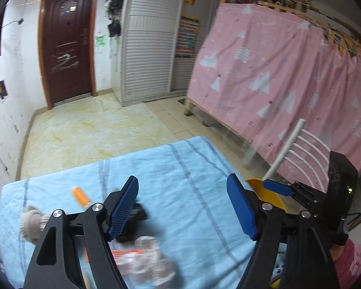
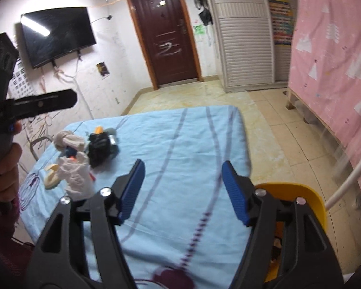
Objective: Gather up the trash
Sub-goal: 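Move both open tools back over the bed clutter, then grasp the beige knotted knit sock with the left tool while the right tool grasps the white plastic bag, then carry the sock and white bag to the yellow bucket and release both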
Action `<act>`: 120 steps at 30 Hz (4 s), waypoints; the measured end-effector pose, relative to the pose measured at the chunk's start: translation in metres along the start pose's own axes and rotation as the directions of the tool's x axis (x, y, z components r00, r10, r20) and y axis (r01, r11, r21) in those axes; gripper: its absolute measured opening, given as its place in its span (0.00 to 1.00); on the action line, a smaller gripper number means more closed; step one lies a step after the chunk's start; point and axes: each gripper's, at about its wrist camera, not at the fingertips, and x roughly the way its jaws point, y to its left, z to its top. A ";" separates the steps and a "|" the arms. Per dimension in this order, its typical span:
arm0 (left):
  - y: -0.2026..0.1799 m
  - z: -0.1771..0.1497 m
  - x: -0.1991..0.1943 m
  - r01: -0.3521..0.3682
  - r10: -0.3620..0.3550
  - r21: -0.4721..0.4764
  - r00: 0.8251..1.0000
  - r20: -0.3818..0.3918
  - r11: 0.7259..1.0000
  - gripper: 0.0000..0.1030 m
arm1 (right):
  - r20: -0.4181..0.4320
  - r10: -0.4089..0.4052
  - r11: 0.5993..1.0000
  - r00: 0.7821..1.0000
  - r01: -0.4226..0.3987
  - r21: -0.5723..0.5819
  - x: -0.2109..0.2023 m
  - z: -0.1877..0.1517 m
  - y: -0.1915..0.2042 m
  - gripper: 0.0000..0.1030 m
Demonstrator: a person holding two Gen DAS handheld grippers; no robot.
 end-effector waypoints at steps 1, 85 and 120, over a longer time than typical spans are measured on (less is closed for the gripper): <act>0.009 0.000 -0.003 -0.014 0.014 -0.007 1.000 0.004 1.000 0.66 | -0.005 0.018 1.000 1.000 -0.018 -0.009 0.003 0.001 0.007 0.62; 0.110 -0.023 -0.040 -0.250 0.246 -0.168 0.968 -0.044 0.954 0.53 | -0.079 0.198 0.974 0.977 -0.205 -0.093 0.027 -0.010 0.080 0.25; -0.131 0.006 0.052 -0.064 0.081 0.217 0.994 -0.072 0.974 0.54 | 0.034 -0.059 0.966 0.998 0.049 0.255 -0.038 -0.061 -0.131 0.25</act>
